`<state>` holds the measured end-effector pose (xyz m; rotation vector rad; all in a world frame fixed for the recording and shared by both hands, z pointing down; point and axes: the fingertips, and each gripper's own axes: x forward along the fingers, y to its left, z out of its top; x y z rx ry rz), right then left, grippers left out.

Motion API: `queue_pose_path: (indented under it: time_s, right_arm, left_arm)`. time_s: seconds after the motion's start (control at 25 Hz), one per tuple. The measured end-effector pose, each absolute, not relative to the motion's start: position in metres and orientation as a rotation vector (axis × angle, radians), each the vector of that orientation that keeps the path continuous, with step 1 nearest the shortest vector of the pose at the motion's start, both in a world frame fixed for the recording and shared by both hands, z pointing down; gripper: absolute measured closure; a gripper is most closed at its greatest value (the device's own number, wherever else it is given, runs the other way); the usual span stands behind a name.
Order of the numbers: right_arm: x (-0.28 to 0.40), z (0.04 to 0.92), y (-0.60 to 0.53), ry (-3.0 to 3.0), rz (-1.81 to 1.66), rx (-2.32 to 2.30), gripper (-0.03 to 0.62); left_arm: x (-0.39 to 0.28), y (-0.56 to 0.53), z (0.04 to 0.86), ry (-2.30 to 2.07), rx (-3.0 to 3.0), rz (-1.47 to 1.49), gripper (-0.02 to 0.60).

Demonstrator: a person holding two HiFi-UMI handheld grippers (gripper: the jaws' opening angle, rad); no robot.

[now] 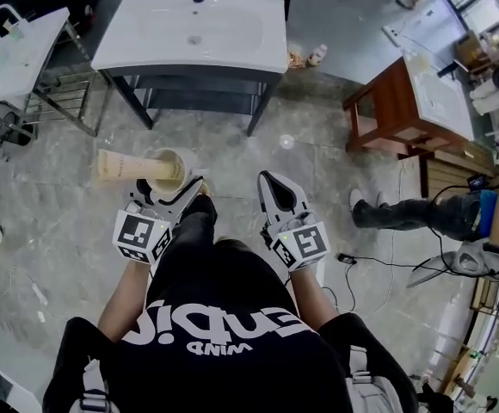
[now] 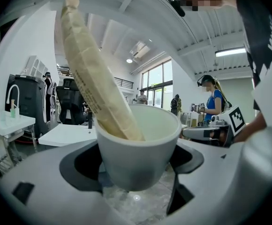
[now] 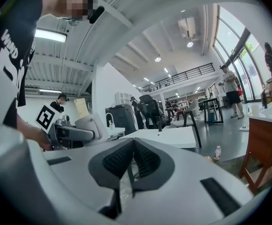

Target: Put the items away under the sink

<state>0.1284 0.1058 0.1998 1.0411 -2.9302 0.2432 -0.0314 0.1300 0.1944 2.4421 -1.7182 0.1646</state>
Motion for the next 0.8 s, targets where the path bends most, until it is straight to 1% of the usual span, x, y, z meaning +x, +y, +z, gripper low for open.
queue_pose_path:
  time_s: [0.36, 0.6, 0.8]
  right_arm:
    - [0.094, 0.226, 0.050, -2.884, 0.268, 1.070, 0.576]
    - [0.086, 0.272, 0.004, -2.879, 0.248, 1.061, 0.576]
    - [0.072, 0.326, -0.034, -2.879, 0.216, 1.073, 0.576]
  left_arm:
    - [-0.067, 0.071, 0.227, -1.696, 2.444, 0.183, 0.135]
    - [-0.068, 0.028, 0.266, -1.687, 2.494, 0.191, 0.135]
    - [-0.076, -0.005, 0.318, -1.663, 2.515, 0.175, 0.135]
